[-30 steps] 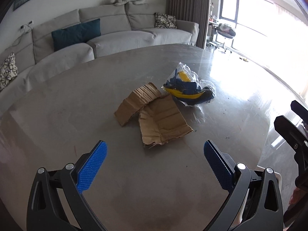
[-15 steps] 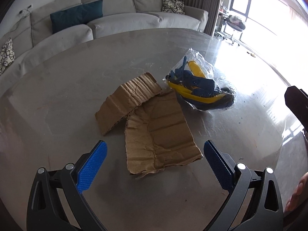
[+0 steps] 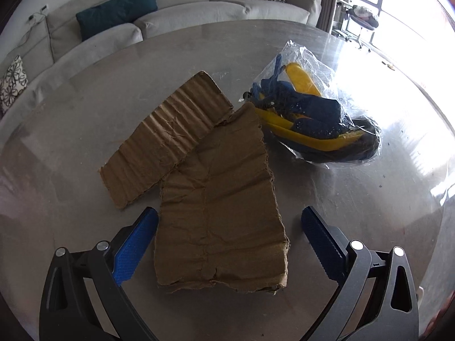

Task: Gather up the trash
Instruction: 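Grasp the torn cardboard with the left tool while the right tool grasps the toy bag, then carry the cardboard and toy bag over the white bin with both tools, then open the left tool to drop the cardboard into the bin, then lower the toy bag into the bin and open the right tool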

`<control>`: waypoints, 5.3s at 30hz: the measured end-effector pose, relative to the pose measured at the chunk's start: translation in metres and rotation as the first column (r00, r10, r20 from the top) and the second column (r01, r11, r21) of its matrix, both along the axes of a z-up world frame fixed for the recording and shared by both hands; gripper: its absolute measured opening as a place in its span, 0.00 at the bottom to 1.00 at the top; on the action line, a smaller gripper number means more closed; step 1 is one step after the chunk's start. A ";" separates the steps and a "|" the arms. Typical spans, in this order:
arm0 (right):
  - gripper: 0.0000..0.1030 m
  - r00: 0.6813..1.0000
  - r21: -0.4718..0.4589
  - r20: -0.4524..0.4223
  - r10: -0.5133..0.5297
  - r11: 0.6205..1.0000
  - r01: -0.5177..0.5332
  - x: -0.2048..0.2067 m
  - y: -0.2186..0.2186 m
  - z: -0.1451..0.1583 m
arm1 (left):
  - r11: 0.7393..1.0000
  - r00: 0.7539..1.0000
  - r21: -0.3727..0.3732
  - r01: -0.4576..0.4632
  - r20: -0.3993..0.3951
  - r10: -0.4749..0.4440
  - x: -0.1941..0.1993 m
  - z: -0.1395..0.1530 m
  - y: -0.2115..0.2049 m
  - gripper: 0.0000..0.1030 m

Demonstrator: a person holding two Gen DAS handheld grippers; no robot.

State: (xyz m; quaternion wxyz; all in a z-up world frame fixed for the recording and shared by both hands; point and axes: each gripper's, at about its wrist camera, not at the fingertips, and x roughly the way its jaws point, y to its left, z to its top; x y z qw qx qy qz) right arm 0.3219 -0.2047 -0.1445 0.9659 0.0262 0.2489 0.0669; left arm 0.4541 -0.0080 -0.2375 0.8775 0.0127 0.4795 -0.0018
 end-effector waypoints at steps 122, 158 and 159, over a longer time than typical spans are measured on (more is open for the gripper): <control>0.31 0.898 -0.072 -0.065 -0.434 0.900 0.430 -0.218 -0.133 -0.035 | 0.630 0.630 0.023 0.776 -0.024 -0.776 -0.251 -0.043 -0.228 0.06; 0.34 0.886 -0.104 -0.184 -0.425 0.905 0.412 -0.208 -0.148 -0.066 | 0.793 0.783 0.023 0.609 0.144 -0.606 -0.202 0.016 -0.172 0.96; 0.34 0.888 -0.101 -0.194 -0.416 0.909 0.404 -0.205 -0.147 -0.069 | 0.798 0.787 0.019 0.602 0.155 -0.597 -0.200 0.021 -0.166 0.96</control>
